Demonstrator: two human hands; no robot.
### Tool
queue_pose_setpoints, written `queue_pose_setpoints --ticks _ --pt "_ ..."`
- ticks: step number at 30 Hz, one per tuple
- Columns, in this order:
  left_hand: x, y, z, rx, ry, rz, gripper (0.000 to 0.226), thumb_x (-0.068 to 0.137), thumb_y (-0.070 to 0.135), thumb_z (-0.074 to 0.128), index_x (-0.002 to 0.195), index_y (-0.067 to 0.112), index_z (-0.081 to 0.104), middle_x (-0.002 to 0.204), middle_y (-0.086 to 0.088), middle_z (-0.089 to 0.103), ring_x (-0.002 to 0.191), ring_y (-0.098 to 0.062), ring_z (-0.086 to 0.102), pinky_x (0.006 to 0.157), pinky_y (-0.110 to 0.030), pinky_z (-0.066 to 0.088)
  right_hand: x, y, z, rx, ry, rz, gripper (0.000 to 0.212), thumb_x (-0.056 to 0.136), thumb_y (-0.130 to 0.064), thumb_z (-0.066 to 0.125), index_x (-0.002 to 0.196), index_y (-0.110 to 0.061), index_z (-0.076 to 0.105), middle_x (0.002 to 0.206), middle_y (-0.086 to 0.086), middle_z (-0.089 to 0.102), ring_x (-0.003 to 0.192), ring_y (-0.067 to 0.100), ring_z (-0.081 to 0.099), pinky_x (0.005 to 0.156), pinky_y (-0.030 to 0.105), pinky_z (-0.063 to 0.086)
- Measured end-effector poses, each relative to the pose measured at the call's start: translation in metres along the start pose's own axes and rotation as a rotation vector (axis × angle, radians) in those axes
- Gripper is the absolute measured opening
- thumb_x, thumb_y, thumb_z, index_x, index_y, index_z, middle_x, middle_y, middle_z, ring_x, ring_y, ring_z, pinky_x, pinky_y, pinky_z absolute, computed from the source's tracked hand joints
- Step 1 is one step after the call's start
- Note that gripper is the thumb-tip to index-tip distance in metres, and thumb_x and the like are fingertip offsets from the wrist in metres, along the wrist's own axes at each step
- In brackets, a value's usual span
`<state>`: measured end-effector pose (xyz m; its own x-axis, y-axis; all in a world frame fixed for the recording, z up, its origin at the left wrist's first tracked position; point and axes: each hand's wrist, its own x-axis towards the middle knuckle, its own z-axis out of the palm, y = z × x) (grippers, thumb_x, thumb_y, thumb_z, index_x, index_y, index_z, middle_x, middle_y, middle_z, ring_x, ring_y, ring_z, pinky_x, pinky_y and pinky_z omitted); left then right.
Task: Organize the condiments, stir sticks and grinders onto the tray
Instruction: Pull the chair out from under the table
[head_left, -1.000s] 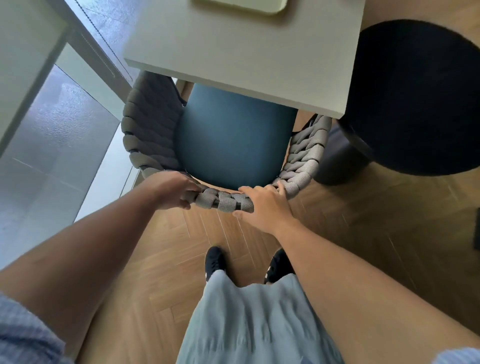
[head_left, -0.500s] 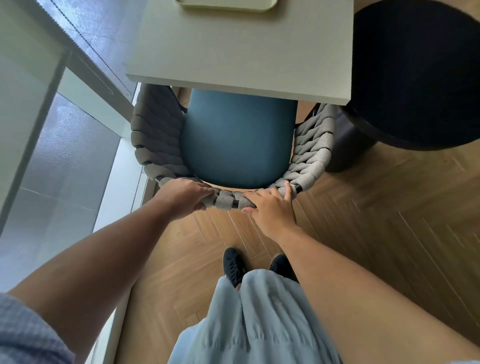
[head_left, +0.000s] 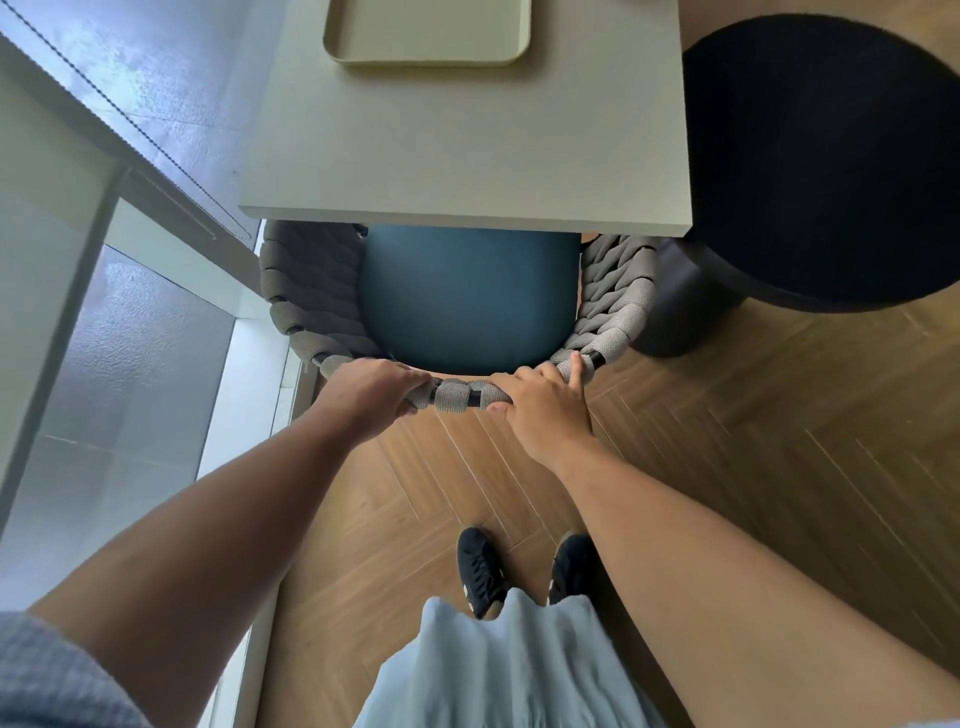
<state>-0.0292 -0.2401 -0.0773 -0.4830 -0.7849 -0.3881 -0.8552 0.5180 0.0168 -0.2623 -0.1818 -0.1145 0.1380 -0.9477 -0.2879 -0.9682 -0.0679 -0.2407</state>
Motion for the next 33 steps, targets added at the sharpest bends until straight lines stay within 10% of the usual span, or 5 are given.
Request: queue_pose_setpoints --ticks 33 --pt "0.048 -0.032 -0.036 0.125 0.007 0.072 0.049 0.090 0.065 0.060 0.135 0.046 0.058 0.112 0.011 0.074 0.098 -0.019 0.070 0.065 -0.026 0.045 0.061 0.030 -0.009 0.043 0.063 -0.177 0.048 0.094 -0.054 0.056 0.138 -0.036 0.059 0.111 -0.011 0.068 0.107 0.023 0.058 0.120 0.065 0.013"
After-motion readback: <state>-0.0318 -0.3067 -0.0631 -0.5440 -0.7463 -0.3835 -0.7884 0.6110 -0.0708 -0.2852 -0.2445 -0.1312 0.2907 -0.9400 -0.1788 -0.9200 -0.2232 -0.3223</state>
